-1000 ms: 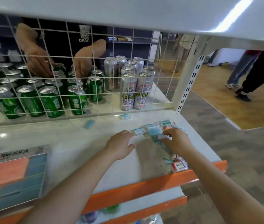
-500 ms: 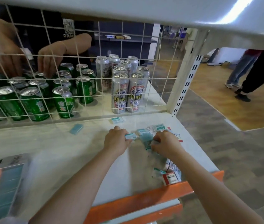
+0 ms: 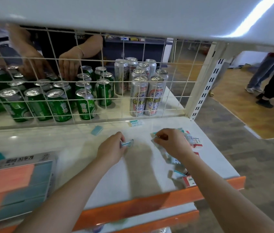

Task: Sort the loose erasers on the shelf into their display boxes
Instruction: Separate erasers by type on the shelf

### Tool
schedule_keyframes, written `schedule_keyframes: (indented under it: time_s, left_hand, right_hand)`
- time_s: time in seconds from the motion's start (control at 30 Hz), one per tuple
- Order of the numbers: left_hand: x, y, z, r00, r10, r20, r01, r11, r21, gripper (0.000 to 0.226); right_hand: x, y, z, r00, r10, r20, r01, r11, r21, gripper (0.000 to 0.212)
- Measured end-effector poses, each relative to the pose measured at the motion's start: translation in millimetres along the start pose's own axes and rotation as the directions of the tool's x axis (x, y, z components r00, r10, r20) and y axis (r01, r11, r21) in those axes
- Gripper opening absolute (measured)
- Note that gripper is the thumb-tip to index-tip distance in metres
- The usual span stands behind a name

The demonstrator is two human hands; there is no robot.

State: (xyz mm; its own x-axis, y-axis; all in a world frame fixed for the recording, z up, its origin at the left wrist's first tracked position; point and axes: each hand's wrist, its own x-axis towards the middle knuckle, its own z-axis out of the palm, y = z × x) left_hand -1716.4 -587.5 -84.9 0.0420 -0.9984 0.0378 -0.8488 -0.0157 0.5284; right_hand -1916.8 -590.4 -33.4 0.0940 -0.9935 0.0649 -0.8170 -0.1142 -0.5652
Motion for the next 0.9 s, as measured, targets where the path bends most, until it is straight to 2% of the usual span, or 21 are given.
schedule_keyframes:
  time_s: [0.17, 0.33, 0.47, 0.63, 0.83, 0.9]
  left_hand:
    - [-26, -29, -19, 0.997, 0.071, -0.012, -0.07, 0.995, 0.071, 0.012]
    - [-46, -44, -21, 0.987, 0.157, 0.013, -0.158, 0.987, 0.042, 0.013]
    - [-51, -46, -19, 0.987, 0.162, 0.011, -0.163, 0.986, 0.043, 0.024]
    - [-51, -50, -17, 0.994, 0.112, 0.019, -0.112, 0.994, -0.002, 0.034]
    - [-49, -50, -13, 0.996, 0.085, 0.024, -0.084, 0.994, -0.064, 0.02]
    - [-49, -50, -13, 0.996, 0.082, 0.022, -0.08, 0.994, -0.077, 0.017]
  right_hand:
    - [-6, -22, 19, 0.997, -0.003, 0.079, -0.004, 0.996, 0.094, 0.016]
    - [-15, -28, 37, 0.991, 0.04, 0.126, -0.053, 0.993, 0.105, 0.017]
    - [-20, -29, 46, 0.992, 0.073, 0.101, -0.086, 0.988, 0.13, 0.028]
    - [-24, -34, 47, 1.0, 0.017, 0.02, -0.02, 0.985, 0.169, 0.029]
    - [-45, -29, 54, 0.998, -0.05, -0.039, 0.058, 0.967, 0.247, 0.008]
    - [-54, -26, 54, 0.995, -0.091, -0.041, 0.099, 0.96, 0.264, 0.012]
